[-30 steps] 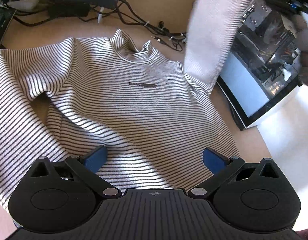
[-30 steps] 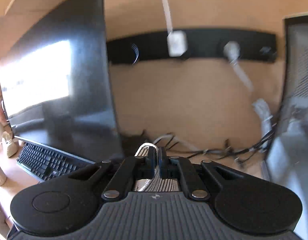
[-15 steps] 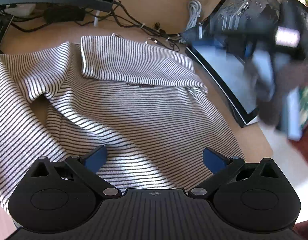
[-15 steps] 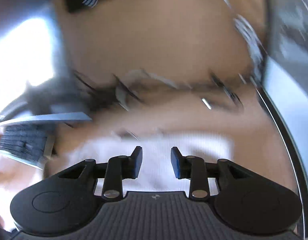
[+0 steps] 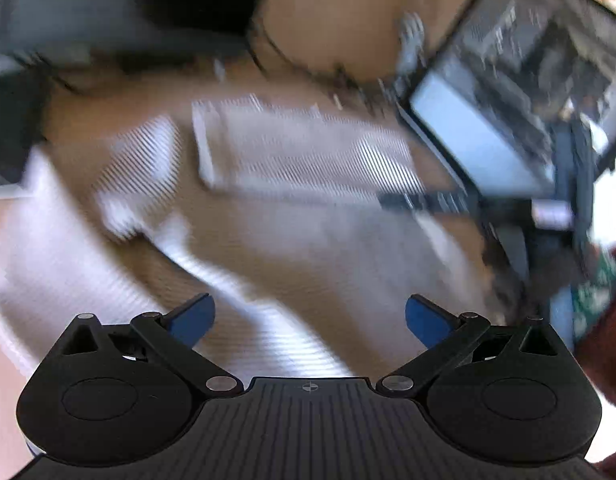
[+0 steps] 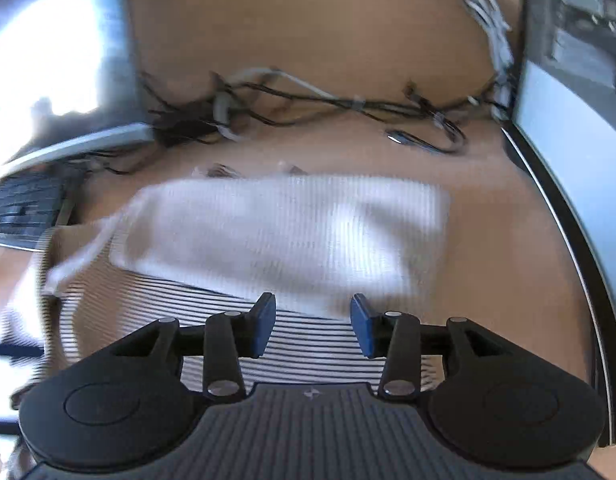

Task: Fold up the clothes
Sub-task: 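Grasp the shirt side with the right tool and fold it inward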

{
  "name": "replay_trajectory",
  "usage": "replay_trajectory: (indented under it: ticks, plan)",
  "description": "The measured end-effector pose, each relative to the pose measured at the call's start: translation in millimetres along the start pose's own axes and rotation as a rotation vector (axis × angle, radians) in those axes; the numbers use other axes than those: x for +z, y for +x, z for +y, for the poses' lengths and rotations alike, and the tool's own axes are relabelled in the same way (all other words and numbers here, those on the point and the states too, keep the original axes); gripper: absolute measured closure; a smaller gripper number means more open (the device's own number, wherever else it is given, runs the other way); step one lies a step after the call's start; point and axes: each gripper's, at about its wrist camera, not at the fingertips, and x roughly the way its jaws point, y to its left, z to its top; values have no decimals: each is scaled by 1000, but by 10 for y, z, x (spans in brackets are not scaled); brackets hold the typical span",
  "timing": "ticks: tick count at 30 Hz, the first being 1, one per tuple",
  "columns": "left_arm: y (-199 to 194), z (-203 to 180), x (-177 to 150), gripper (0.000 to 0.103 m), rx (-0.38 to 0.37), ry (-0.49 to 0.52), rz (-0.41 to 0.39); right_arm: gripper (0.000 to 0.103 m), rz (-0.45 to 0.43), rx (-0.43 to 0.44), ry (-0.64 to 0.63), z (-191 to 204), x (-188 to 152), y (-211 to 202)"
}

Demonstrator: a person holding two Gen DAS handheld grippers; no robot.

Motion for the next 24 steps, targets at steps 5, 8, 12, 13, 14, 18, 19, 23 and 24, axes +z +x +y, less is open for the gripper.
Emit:
replay_trajectory:
  ticks: [5, 8, 12, 13, 14, 18, 19, 23, 24]
  plan:
    - [-608, 526, 208, 0, 201, -174, -152, 58, -16, 183, -108, 537, 37, -223]
    - [-861, 799, 230, 0, 295, -270, -195, 52, 37, 308, -175, 957, -82, -178]
    - [-1041, 925, 160, 0, 384, -293, -197, 52, 133, 422, -245, 1468, -280, -15]
    - [-1055, 925, 143, 0, 408, -285, -189, 52, 167, 442, -218, 1529, -300, 29]
    - [-1069, 931, 130, 0, 422, -272, -185, 53, 201, 462, -191, 1591, -319, 74]
    - [-1096, 932, 87, 0, 433, -243, -178, 54, 265, 436, -124, 1731, -344, 173]
    - [-1106, 938, 75, 0, 427, -243, -177, 54, 273, 420, -114, 1759, -345, 192]
    - [-1069, 953, 60, 0, 410, -246, -171, 53, 270, 331, -150, 1879, -330, 315]
    - [-1046, 960, 61, 0, 406, -245, -168, 53, 275, 321, -146, 1906, -350, 349]
